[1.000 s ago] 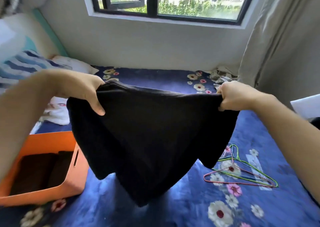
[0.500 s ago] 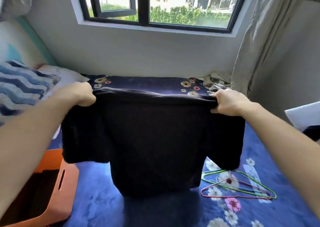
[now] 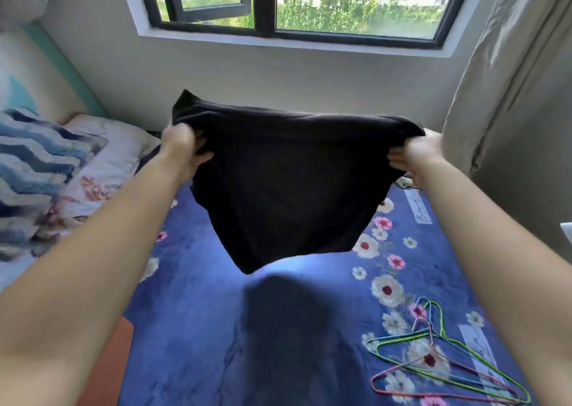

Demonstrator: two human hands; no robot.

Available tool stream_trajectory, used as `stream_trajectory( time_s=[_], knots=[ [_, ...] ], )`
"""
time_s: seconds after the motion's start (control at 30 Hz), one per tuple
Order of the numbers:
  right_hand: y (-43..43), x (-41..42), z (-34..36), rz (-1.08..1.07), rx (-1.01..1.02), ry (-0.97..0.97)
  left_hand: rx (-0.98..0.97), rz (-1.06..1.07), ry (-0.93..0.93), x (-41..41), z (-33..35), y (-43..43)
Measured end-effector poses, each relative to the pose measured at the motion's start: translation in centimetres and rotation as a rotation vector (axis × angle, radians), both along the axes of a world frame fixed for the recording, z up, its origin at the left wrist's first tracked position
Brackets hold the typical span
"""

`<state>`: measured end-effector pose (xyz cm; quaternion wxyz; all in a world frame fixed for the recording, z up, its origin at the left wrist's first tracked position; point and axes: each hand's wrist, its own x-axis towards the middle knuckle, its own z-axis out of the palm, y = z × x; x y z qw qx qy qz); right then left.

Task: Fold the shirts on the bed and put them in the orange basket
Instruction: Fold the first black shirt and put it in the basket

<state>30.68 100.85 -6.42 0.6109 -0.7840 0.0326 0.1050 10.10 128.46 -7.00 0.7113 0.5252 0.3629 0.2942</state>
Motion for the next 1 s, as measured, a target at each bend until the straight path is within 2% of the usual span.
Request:
stream_trajectory(
  time_s=[0.07, 0.13, 0.23, 0.3, 0.37, 0.5, 0.7, 0.9, 1.0],
  knots=[
    [-0.3, 0.4, -0.9, -0.029, -0.149, -0.300, 0.084, 0.114, -0.105, 0.3, 0.2, 0.3],
    [-1.1, -0.7, -1.7, -0.026, -0.152, -0.475, 0.307, 0.174, -0.153, -0.7, -0.6, 0.5],
    [-2.8, -3.4, -3.3, 0.027, -0.198, -0.568, 0.804, 0.146, -0.086, -4.1, -4.1, -0.6],
    [-4.3, -4.8, -5.5, 0.080, -0.354, -0.619, 0.914, 0.154, -0.006, -6.7, -7.5, -1.3],
    [-5.5, -6.2, -8.6, 0.164, -0.556, -0.631, 0.965, 0.179, 0.167, -9.5, -11.9, -1.8],
    [-7.4, -8.5, -16.3, 0.365, -0.932, -0.506, 0.859, 0.120, 0.499, -13.9, -20.4, -3.4],
    [-11.4, -15.9, -30.7, 0.613, -1.289, -0.214, 0.645, -0.092, 1.060, -21.7, -31.4, -9.6],
    [-16.6, -24.6, -41.7, 0.831, -1.434, 0.045, 0.504, -0.393, 1.472, -28.5, -41.1, -14.8],
    [-18.8, -27.4, -45.5, 0.903, -1.404, 0.256, 0.292, -0.548, 1.524, -29.6, -44.2, -16.6]
  ],
)
